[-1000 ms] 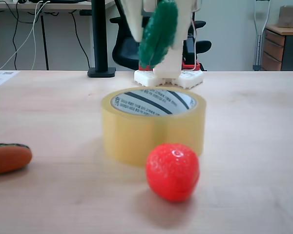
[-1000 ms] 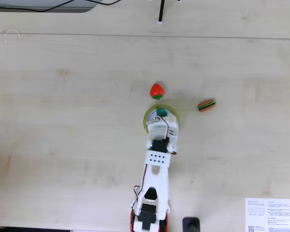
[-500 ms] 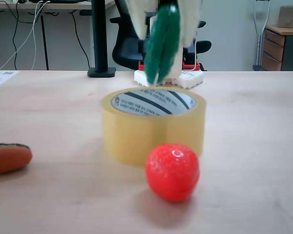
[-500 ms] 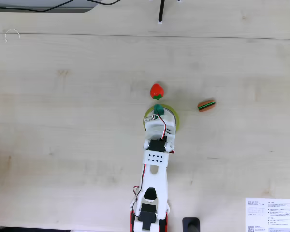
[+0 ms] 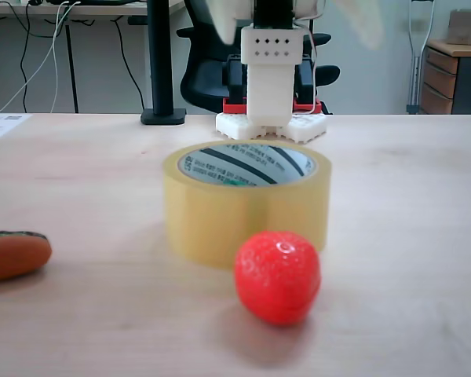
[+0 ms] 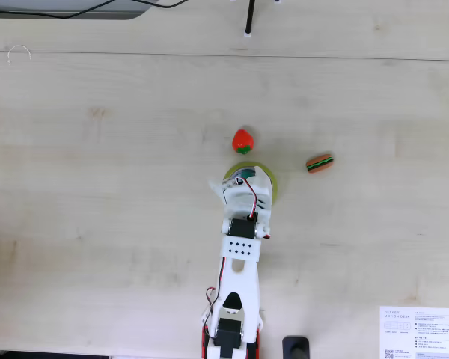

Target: Grasp a cucumber and put it in the hole.

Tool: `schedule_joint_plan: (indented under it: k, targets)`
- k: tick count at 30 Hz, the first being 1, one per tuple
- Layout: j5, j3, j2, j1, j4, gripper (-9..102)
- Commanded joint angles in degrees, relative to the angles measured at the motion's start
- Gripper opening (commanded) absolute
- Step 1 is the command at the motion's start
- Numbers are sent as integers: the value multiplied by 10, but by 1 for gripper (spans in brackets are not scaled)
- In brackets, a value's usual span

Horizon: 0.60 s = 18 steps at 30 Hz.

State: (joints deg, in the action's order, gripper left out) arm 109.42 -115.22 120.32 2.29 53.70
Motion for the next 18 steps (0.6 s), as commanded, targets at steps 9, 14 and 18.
schedule_joint_plan:
  k: [9,14,18]
  targets:
    - [-4,-135,262,29,-18,36]
    - [-8,-230,378,34,39,30]
    - [-16,-297,445,34,41,30]
